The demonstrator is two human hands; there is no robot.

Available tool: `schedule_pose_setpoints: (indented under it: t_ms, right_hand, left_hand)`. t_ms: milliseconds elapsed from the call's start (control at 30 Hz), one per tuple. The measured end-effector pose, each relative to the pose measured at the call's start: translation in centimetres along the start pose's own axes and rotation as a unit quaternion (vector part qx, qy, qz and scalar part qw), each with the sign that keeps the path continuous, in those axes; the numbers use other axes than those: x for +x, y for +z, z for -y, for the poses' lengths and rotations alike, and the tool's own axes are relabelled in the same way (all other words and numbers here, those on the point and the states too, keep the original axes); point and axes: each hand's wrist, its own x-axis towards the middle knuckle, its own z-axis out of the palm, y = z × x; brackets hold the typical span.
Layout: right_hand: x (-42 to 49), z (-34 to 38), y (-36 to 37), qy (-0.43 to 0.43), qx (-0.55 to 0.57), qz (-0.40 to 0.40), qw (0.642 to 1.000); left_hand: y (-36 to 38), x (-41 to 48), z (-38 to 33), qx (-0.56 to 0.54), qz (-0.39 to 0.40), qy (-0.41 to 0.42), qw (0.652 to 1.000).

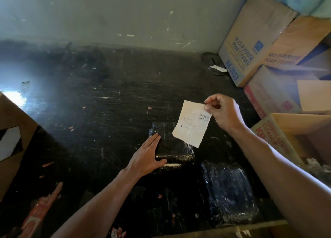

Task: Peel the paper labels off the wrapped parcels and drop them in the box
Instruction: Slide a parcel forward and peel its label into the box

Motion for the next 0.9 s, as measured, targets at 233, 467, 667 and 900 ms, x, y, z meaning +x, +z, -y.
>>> schedule_pose_setpoints:
  t_ms: [233, 467, 667, 900]
  right_hand:
    - [-1.8, -4.2, -1.5, 0.063, 0.003, -0.013, 0.998]
    - [-2.9, -8.4, -8.6, 0.061, -0.012, -0.069, 0.996]
    - [-4.9, -15.2, -16.8, 0.079, 0.002, -0.134, 0.988]
    - [-6.5, -23.5, -25.7, 0.108, 0.011, -0.225, 0.968]
  left_hand:
    - [-0.3, -1.0, -1.7, 0.06, -0.02, 0.008, 0.998]
    - [-0.4, 2.0, -8.8, 0.02, -0.049, 0.003, 0.999]
    - [3.6, 7.4, -19.7, -0.004, -0.048, 0.036, 0.998]
    - [10.2, 11.3, -32.1, -0.029, -0.015, 0.094, 0.995]
